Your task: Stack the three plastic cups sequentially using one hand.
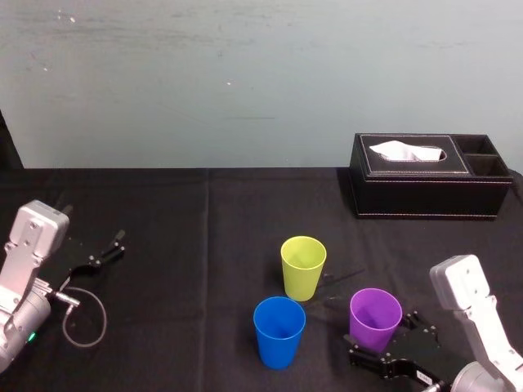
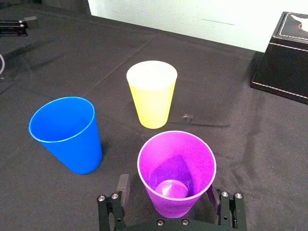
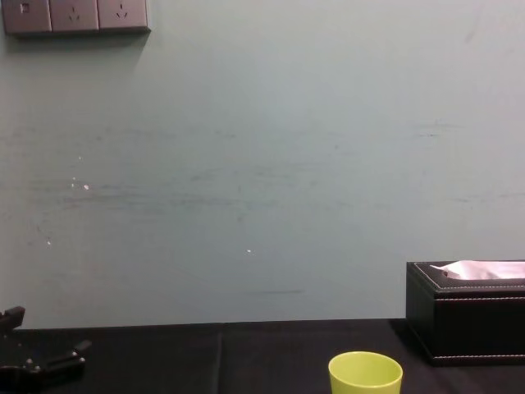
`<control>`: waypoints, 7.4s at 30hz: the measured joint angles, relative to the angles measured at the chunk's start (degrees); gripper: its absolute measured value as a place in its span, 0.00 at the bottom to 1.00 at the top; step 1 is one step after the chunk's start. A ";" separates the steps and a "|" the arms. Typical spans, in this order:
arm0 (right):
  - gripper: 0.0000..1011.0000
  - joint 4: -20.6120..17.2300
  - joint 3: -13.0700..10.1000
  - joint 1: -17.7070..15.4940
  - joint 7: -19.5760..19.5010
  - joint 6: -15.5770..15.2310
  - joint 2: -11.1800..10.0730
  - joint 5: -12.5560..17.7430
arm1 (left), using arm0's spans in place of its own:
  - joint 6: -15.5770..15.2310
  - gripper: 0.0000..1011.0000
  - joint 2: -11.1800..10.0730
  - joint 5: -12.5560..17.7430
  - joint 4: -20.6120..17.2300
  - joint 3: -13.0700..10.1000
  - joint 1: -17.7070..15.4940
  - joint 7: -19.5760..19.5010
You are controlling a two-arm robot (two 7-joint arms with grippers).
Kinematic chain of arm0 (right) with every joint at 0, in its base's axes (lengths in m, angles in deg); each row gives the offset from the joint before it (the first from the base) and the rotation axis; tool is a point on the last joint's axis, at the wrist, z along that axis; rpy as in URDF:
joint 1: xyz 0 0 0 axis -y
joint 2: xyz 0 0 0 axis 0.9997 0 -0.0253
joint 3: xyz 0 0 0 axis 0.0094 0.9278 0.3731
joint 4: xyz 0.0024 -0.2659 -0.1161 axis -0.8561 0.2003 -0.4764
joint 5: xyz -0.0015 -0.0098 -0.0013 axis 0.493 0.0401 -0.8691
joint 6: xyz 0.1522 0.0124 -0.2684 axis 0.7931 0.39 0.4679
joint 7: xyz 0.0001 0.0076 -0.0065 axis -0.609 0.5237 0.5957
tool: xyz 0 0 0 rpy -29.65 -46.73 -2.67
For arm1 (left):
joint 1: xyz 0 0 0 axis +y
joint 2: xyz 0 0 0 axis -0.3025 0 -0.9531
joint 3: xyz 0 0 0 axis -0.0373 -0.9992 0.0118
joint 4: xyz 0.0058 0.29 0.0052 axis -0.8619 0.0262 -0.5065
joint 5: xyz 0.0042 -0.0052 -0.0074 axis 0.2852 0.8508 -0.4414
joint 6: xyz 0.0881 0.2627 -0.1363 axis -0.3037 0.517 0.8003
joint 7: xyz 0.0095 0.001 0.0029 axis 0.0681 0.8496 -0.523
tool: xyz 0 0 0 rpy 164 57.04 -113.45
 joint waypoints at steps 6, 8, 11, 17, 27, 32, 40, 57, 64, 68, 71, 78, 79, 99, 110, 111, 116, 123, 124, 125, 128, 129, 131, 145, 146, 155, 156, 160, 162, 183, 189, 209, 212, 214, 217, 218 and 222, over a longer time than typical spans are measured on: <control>0.99 1.18 0.20 0.76 0.11 0.01 1.08 -1.50 | 0.00 0.99 0.00 0.00 0.00 0.00 0.00 0.00; 0.99 1.55 0.14 0.85 0.12 0.01 1.45 -1.98 | 0.00 0.99 0.00 0.00 0.00 0.00 0.00 0.00; 0.99 1.93 -0.06 0.94 0.14 0.09 1.84 -2.32 | 0.00 0.99 0.00 0.00 0.00 0.00 0.00 0.00; 0.99 3.22 -0.84 1.22 0.65 0.91 3.11 -2.70 | 0.00 0.99 0.00 0.00 0.00 0.00 0.00 0.00; 0.99 4.45 -1.67 1.56 1.89 2.12 4.72 -3.59 | 0.00 0.99 0.00 0.00 0.00 0.00 0.00 0.00; 0.99 4.97 -1.75 1.77 2.38 2.64 5.46 -4.51 | 0.00 0.99 0.00 0.00 0.00 0.00 0.00 0.00; 0.99 5.54 -2.25 1.88 3.12 2.85 6.53 -5.47 | 0.00 0.99 0.00 0.00 0.00 0.00 0.00 0.00; 0.99 6.12 -3.32 1.93 4.68 2.87 7.95 -6.43 | 0.00 0.99 0.00 0.00 0.00 0.00 0.00 0.00; 0.99 6.08 -3.26 1.92 4.63 2.84 7.91 -6.43 | 0.00 0.99 0.00 0.00 0.00 0.00 0.00 0.00; 0.99 6.06 -3.24 1.90 4.62 2.83 7.90 -6.42 | 0.00 0.99 0.00 0.00 0.00 0.00 0.00 0.00; 0.99 6.05 -3.22 1.89 4.59 2.81 7.88 -6.42 | 0.00 0.99 0.00 0.00 0.00 0.00 0.00 0.00; 0.81 6.01 -3.19 1.88 4.50 2.77 7.84 -6.39 | 0.00 0.99 0.00 0.00 0.00 0.00 0.00 0.00; 0.78 6.01 -3.19 1.88 4.49 2.76 7.84 -6.39 | 0.00 0.99 0.00 0.00 0.00 0.00 0.00 0.00; 0.72 3.87 -3.85 4.21 5.52 1.79 7.21 -7.43 | 0.00 0.99 0.00 0.00 0.00 0.00 0.00 0.00; 0.72 3.67 -2.92 12.20 8.47 -3.12 7.40 -6.73 | 0.00 0.99 0.00 0.00 0.00 0.00 0.00 0.00; 0.72 3.82 -2.66 12.79 8.62 -3.43 7.51 -6.68 | 0.00 0.99 0.00 0.00 0.00 0.00 0.00 0.00; 0.72 5.75 -0.75 16.64 9.31 -4.80 8.44 -6.58 | 0.00 0.99 0.00 0.00 0.00 0.00 0.00 0.00; 0.72 9.33 1.58 21.00 9.58 -5.83 10.47 -6.31 | 0.00 0.99 0.00 0.00 0.00 0.00 0.00 0.00; 0.72 9.70 1.78 21.34 9.57 -5.87 10.66 -6.29 | 0.00 0.99 0.00 0.00 0.00 0.00 0.00 0.00; 0.72 10.02 1.95 21.64 9.56 -5.90 10.84 -6.29 | 0.00 0.99 0.00 0.00 0.00 0.00 0.00 0.00; 0.72 11.17 2.59 22.85 9.52 -6.00 11.49 -6.29 | 0.00 0.99 0.00 0.00 0.00 0.00 0.00 0.00; 0.72 11.80 2.93 23.35 9.52 -6.03 11.78 -6.31 | 0.00 0.99 0.00 0.00 0.00 0.00 0.00 0.00; 0.72 12.32 3.21 23.77 9.51 -6.03 12.01 -6.33 | 0.00 0.99 0.00 0.00 0.00 0.00 0.00 0.00; 0.72 16.07 5.01 25.82 9.31 -4.21 13.22 -7.10 | 0.00 0.99 0.00 0.00 0.00 0.00 0.00 0.00; 0.72 16.27 5.04 25.85 9.32 -4.02 13.26 -7.13 | 0.00 0.99 0.00 0.00 0.00 0.00 0.00 0.00; 0.72 18.14 5.52 26.22 9.60 -2.01 13.72 -7.22 | 0.00 0.99 0.00 0.00 0.00 0.00 0.00 0.00; 0.72 18.28 5.58 26.24 9.63 -1.88 13.75 -7.23 | 0.00 0.99 0.00 0.00 0.00 0.00 0.00 0.00; 0.72 18.77 5.90 26.27 9.91 -1.44 13.78 -7.34 | 0.00 0.99 0.00 0.00 0.00 0.00 0.00 0.00; 0.72 18.96 6.05 26.27 9.94 -1.29 13.77 -7.40 | 0.00 0.99 0.00 0.00 0.00 0.00 0.00 0.00; 0.75 19.61 6.33 26.06 9.82 -0.59 13.79 -8.05 | 0.00 0.99 0.00 0.00 0.00 0.00 0.00 0.00; 0.88 19.56 6.30 26.06 9.79 -0.67 13.79 -8.01 | 0.00 0.99 0.00 0.00 0.00 0.00 0.00 0.00; 0.99 19.31 5.92 25.90 9.51 -0.50 13.79 -7.94 | 0.00 0.99 0.00 0.00 0.00 0.00 0.00 0.00; 0.99 18.75 5.10 25.50 8.68 0.19 13.92 -7.94 | 0.00 0.99 0.00 0.00 0.00 0.00 0.00 0.00; 0.99 18.35 4.78 25.28 8.33 0.50 13.95 -8.03 | 0.00 0.99 0.00 0.00 0.00 0.00 0.00 0.00; 0.99 17.37 4.19 24.79 7.75 0.89 13.90 -8.32 | 0.00 0.99 0.00 0.00 0.00 0.00 0.00 0.00; 0.99 16.68 3.84 24.41 7.56 0.92 13.81 -8.33 | 0.00 0.99 0.00 0.00 0.00 0.00 0.00 0.00; 0.99 14.22 3.10 23.16 7.52 0.20 13.15 -8.30 | 0.00 0.99 0.00 0.00 0.00 0.00 0.00 0.00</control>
